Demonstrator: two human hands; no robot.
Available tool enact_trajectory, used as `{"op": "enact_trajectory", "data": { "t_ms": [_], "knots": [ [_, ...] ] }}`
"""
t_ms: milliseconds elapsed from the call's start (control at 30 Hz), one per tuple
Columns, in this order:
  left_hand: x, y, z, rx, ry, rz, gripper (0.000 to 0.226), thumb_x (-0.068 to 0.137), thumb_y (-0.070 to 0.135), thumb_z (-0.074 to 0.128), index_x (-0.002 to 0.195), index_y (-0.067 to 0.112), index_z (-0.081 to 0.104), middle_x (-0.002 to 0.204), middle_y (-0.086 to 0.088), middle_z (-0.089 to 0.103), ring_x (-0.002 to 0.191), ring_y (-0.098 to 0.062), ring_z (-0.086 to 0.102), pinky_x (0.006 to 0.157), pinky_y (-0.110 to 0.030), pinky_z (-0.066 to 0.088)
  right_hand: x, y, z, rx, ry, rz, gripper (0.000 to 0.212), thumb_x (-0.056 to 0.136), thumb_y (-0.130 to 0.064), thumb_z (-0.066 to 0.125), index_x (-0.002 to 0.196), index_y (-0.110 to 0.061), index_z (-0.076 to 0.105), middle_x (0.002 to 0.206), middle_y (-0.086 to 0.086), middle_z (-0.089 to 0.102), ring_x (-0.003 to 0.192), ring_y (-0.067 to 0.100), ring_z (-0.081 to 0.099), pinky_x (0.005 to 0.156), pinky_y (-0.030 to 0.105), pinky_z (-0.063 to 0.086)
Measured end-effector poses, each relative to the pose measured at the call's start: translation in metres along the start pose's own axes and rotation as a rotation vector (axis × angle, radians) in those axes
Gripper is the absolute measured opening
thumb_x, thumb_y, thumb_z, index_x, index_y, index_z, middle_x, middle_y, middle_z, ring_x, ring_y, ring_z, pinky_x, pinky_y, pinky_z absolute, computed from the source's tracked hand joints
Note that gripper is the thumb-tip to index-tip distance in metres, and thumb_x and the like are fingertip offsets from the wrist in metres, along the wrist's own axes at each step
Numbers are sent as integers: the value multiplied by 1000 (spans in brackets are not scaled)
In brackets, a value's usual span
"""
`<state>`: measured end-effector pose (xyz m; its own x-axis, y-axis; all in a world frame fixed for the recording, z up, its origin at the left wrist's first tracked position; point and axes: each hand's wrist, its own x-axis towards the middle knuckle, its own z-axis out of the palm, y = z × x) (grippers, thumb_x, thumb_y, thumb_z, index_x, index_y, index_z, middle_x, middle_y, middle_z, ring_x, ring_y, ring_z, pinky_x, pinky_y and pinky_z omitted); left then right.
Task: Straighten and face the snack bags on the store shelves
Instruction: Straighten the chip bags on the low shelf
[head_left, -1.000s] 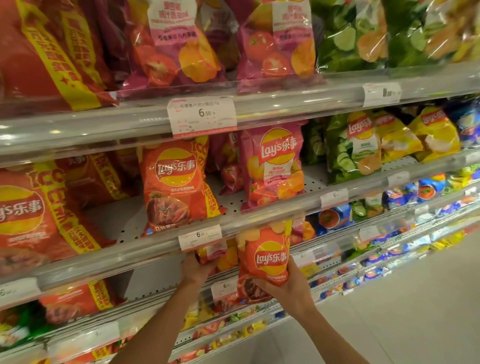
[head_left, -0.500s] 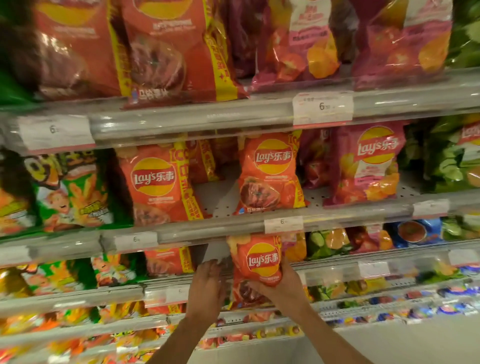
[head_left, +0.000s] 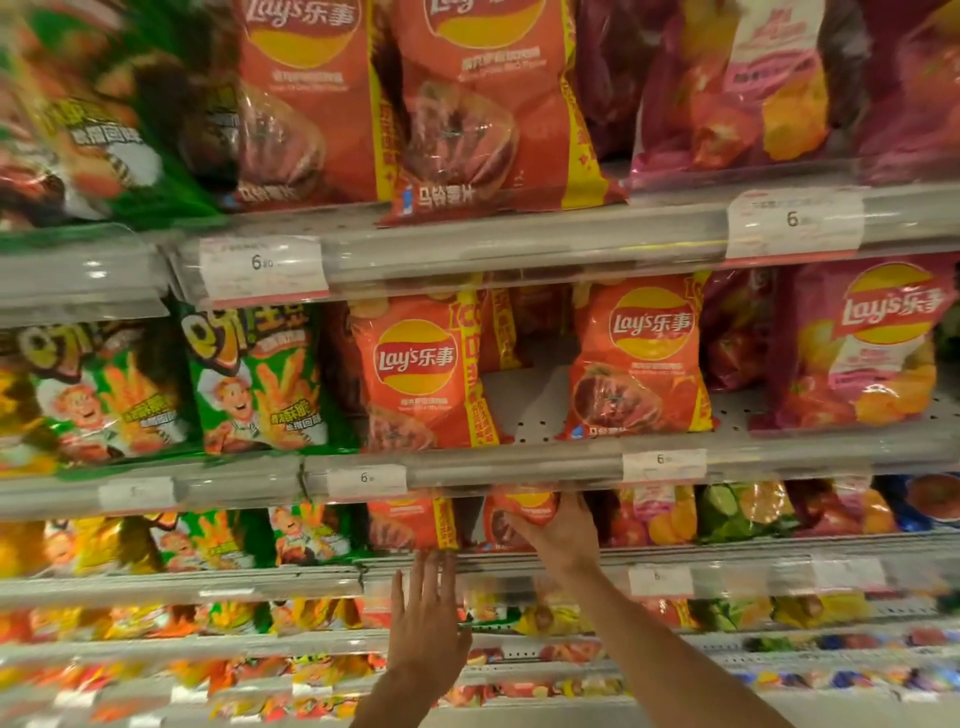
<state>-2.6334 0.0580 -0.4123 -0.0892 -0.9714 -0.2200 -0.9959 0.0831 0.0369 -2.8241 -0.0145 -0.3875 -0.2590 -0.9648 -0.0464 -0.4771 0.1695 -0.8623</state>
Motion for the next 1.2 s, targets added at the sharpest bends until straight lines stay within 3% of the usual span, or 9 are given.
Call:
{"op": "enact_trajectory", "data": {
  "t_ms": [233,367,467,667,767,867,967,1067,1200],
  "knots": [
    [1,-6,-1,-85,-8,18,86,99,53,42,158,21,-12,167,-1,-12,153,-24,-17,124,-50,0,8,9,18,-309,-137,87,110,69,-86,64,152,-26,24,143,5,58,129,31,59,108,47,48],
    [2,-2,2,-126,41,3,84,98,52,44,158,19,-5,167,-1,-6,154,-25,-11,125,-47,6,5,15,15,-460,-166,116,113,65,-92,58,146,-19,29,141,7,59,129,31,58,114,47,40],
    [3,3,5,-140,119,-13,80,98,50,48,158,19,4,165,-1,4,154,-25,-4,125,-43,13,-6,20,6,-535,-171,48,102,70,-87,61,140,-17,37,134,6,62,123,28,61,108,41,45],
    [0,26,5,-133,236,-151,64,97,45,47,151,17,28,158,-10,27,149,-29,20,122,-40,21,-34,39,-31,-309,-94,-53,72,91,-54,66,149,-19,41,145,2,50,134,22,50,110,33,46],
    [-1,54,8,-235,263,-127,52,97,40,51,141,13,46,148,-11,41,140,-29,35,114,-39,34,-45,55,-56,-240,-28,-103,50,96,-42,64,140,-21,54,133,-5,59,120,13,59,98,19,45],
    [4,93,9,-468,272,-10,36,93,29,60,126,13,59,131,-8,54,123,-30,53,104,-41,46,-45,77,-88,-125,32,-12,36,96,-27,69,130,-19,62,124,-6,65,101,-1,64,87,10,48],
    [11,139,3,-637,223,44,25,94,25,61,115,14,64,122,-5,59,115,-25,57,97,-37,48,-37,106,-128,28,74,114,27,94,-18,71,120,-18,66,114,-2,71,95,7,69,83,24,58],
    [20,190,0,-718,224,64,20,92,17,63,109,8,70,116,-6,65,115,-26,57,97,-34,47,-28,138,-179,102,149,188,21,92,-16,74,110,-19,65,100,2,75,86,11,70,73,25,58],
    [24,262,-5,-828,248,-40,26,93,18,65,118,9,67,118,-8,63,111,-27,61,98,-32,46,-13,180,-254,47,181,200,21,93,-19,73,111,-14,62,99,5,72,93,24,70,76,32,54]
  ]
}}
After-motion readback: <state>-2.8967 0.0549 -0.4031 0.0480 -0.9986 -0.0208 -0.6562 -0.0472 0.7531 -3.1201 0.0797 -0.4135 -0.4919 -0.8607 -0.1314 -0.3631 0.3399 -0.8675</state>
